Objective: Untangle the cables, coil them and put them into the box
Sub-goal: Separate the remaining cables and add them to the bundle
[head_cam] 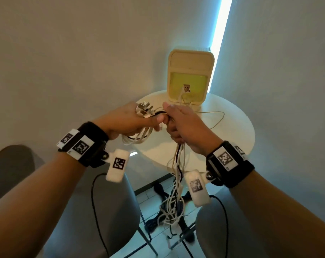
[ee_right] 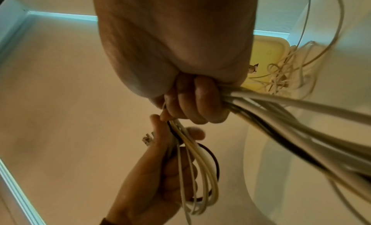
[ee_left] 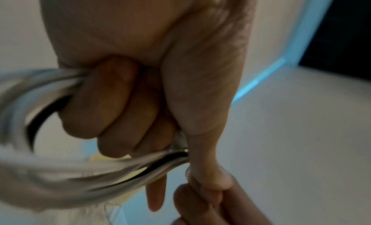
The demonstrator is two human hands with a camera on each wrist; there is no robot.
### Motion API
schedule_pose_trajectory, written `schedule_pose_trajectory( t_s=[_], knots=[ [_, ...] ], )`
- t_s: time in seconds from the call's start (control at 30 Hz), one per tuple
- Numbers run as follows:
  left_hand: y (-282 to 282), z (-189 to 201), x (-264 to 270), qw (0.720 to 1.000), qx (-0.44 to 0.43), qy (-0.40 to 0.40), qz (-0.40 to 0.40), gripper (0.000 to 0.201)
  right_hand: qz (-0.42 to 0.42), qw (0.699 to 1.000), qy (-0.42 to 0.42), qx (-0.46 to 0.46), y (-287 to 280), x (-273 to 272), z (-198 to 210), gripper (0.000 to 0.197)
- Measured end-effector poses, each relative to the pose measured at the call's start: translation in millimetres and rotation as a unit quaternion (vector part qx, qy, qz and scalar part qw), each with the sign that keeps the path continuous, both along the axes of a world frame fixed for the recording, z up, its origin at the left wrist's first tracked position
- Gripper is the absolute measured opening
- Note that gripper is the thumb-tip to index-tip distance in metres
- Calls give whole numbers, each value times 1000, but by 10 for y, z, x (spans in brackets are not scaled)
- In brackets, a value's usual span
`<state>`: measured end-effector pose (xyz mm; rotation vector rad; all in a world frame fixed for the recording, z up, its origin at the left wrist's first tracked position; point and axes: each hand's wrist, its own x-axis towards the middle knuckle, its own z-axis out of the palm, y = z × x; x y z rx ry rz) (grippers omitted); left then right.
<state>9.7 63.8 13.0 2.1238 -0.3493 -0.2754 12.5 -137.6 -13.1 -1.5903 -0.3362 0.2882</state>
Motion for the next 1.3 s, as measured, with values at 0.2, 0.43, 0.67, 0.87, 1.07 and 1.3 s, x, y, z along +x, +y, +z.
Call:
schedule_pose_trajectory(
  t_s=[0.2, 0.43, 0.67, 0.87, 1.07, 1.3],
  knots=[
    [-2, -45, 2, 968, -238, 58, 48, 42, -14, 999, -8, 34, 66, -22, -48, 41],
    [-201, 111, 12, 936, -330, 23, 120, 45, -13, 997, -31, 69, 96, -63, -131, 25],
    [-266, 422, 165, 902, -401, 13, 160, 47, -9, 996, -35, 84, 114, -137, -237, 23],
    [-326, 601, 227, 880, -442, -44, 168, 45, 5, 995, -21, 93, 68, -183, -258, 27],
    [-187, 941, 272, 860, -469, -68, 191, 47, 59, 998, -30, -14, -58, -387, -529, 26],
    [-137, 942, 250, 866, -455, -51, 200, 46, 161, 955, -103, -227, -321, -318, -324, 19]
  ],
)
